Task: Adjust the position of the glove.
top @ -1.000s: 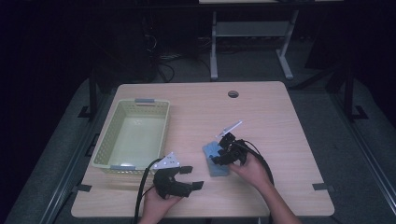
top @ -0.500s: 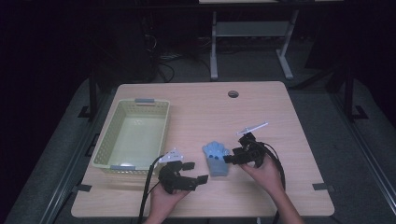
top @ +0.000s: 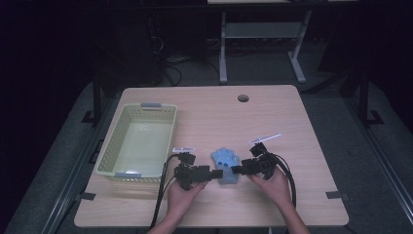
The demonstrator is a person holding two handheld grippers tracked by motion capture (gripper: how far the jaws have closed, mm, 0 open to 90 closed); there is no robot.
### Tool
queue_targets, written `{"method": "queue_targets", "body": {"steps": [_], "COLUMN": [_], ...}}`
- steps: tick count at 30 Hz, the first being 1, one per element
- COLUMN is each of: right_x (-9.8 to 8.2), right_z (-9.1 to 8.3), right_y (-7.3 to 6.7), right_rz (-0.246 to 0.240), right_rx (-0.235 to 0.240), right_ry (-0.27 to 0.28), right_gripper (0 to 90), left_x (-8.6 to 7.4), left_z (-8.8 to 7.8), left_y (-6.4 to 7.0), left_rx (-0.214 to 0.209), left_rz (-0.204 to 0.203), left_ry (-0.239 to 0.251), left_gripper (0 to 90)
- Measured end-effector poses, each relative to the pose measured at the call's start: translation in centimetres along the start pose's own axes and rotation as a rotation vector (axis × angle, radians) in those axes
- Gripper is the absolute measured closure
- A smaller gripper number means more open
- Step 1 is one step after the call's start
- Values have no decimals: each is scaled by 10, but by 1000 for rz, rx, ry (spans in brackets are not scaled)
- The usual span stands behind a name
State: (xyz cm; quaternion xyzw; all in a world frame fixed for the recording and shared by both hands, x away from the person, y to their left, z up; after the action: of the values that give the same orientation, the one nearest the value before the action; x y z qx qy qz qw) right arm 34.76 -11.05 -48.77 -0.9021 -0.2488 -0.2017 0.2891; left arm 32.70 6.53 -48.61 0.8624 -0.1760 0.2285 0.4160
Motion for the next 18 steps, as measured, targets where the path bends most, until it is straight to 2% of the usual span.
{"method": "queue_targets", "body": {"steps": [1,3,5,11,18], "right_x": [0,0,-1,-7,-11], "right_z": [0,1,1,4,9], "right_y": [0,-1,-2,-1,-1], "right_rz": [10,18,22,60,76], "right_rx": [5,7,11,30,44], "right_ry": [3,7,3,8,-9], "right_gripper": [391,393,398,417,468], "left_x": [0,0,-2,-3,-5], "left_z": [2,5,8,13,20], "left_y": [-2,-4,-6,-7,-8], "left_rx": [-7,-21,-21,-17,3], "left_rz": [-31,-62,-75,-92,-84], "left_ry": [-9,-32,-52,-71,-97], "left_gripper": [248,326,335,396,459]}}
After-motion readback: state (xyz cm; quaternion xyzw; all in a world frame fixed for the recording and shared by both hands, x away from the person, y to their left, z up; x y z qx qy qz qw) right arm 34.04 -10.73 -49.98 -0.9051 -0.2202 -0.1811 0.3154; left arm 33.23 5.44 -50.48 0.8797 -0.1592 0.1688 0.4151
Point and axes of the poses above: each handheld gripper's, and its own axes: z roughly forward along the jaws, x roughly out of its top, y roughly to its right, the point moved 6 cm from there along z, roughly forward along the jaws, and after that the axes turned 3 degrees about -y, right-handed, at the moved point
